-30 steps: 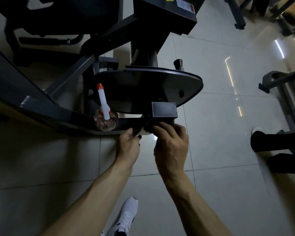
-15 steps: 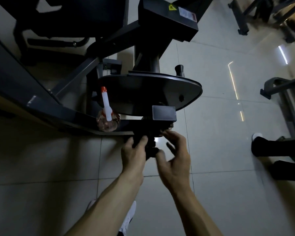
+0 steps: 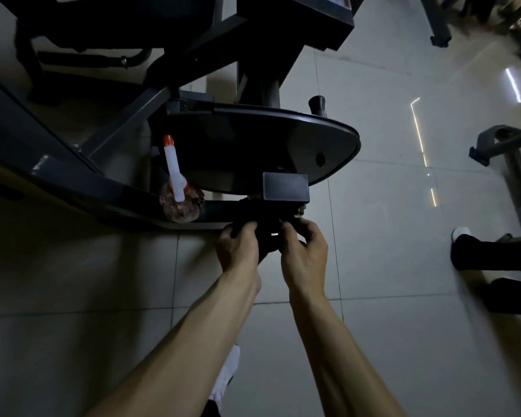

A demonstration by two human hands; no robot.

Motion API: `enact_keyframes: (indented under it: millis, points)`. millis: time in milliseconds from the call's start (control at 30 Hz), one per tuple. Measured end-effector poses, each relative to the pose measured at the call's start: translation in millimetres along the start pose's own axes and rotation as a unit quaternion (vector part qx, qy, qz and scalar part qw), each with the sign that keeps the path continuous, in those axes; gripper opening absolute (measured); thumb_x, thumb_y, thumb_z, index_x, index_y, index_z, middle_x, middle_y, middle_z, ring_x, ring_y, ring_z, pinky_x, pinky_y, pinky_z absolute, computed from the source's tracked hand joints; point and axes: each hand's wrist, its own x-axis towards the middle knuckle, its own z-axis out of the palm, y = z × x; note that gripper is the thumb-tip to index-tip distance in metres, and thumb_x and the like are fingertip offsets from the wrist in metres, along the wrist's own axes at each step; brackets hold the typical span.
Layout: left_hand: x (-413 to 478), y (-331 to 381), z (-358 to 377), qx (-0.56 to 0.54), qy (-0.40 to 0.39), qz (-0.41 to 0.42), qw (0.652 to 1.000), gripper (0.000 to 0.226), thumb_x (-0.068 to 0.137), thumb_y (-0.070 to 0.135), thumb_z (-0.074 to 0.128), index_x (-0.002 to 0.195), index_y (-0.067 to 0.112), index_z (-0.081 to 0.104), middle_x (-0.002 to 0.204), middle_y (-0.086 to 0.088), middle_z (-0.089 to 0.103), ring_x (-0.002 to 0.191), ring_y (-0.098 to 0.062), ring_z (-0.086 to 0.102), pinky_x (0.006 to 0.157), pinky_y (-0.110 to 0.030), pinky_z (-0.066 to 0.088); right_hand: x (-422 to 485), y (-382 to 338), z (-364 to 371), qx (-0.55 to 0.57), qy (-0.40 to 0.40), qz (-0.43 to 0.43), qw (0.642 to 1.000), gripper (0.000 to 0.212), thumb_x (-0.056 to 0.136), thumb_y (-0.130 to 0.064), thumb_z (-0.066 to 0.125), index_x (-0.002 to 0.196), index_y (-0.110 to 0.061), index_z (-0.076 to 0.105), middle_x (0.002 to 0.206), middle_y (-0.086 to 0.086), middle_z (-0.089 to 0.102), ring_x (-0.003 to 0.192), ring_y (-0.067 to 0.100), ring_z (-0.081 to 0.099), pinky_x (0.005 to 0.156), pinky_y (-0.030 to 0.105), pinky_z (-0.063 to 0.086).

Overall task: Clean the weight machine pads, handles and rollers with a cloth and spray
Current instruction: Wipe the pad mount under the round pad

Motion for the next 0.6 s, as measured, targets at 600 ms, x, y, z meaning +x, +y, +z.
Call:
enact_keyframes:
  millis: [600]
  points:
    - [4, 4, 8, -0.001, 0.0, -0.073, 0.997, 0.031, 0.096, 0.026, 0.067, 0.123, 0.011, 0.062, 0.116, -0.009, 0.067, 0.104, -0.027, 0.064, 0.098, -0.039, 0.053, 3, 6, -5, 0.022, -0.023, 0.008, 0.999, 0.015, 0.099, -0.031, 0.067, 0.114, -0.029, 0.068, 0.108, -0.013, 0.073, 0.096, 0.011, 0.072, 0.086, 0.046, 0.063]
